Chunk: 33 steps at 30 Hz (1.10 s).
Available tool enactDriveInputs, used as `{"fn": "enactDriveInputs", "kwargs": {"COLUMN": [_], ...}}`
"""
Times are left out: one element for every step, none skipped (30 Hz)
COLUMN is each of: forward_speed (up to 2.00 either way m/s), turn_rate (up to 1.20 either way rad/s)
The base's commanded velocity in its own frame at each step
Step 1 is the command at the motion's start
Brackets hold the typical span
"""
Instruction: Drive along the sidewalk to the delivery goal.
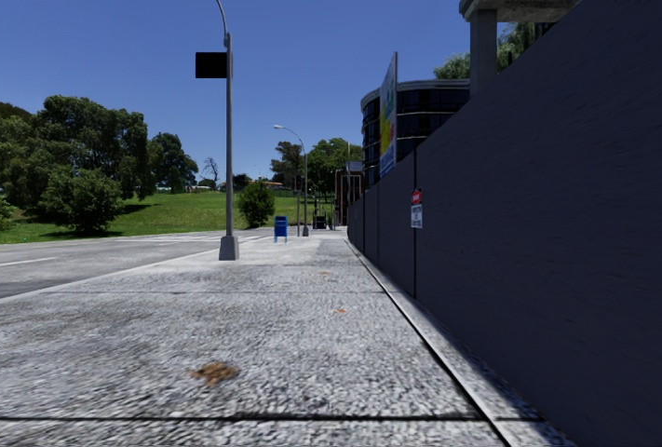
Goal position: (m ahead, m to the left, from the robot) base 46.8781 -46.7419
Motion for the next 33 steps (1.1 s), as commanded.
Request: {"fn": "enactDriveInputs", "kwargs": {"forward_speed": [2.0, 2.0, 2.0, 2.0, 2.0, 2.0, 2.0, 2.0, 2.0, 2.0, 2.0, 2.0, 2.0, 2.0, 2.0, 2.0, 2.0, 2.0, 2.0, 2.0, 2.0, 2.0, 2.0, 2.0, 2.0, 2.0, 2.0, 2.0, 2.0, 2.0, 2.0, 2.0, 2.0], "turn_rate": [0.0, 0.0, 0.0, 0.0, 0.0, 0.0, 0.0, 0.0, 0.0, 0.0, 0.0, 0.0, 0.0, 0.0, 0.0, 0.0, 0.0, 0.0, 0.0, 0.0, 0.0, 0.0, 0.0, 0.0, 0.0, 0.0, 0.0, 0.0, 0.0, 0.0, 0.0, 0.0, 0.0]}}
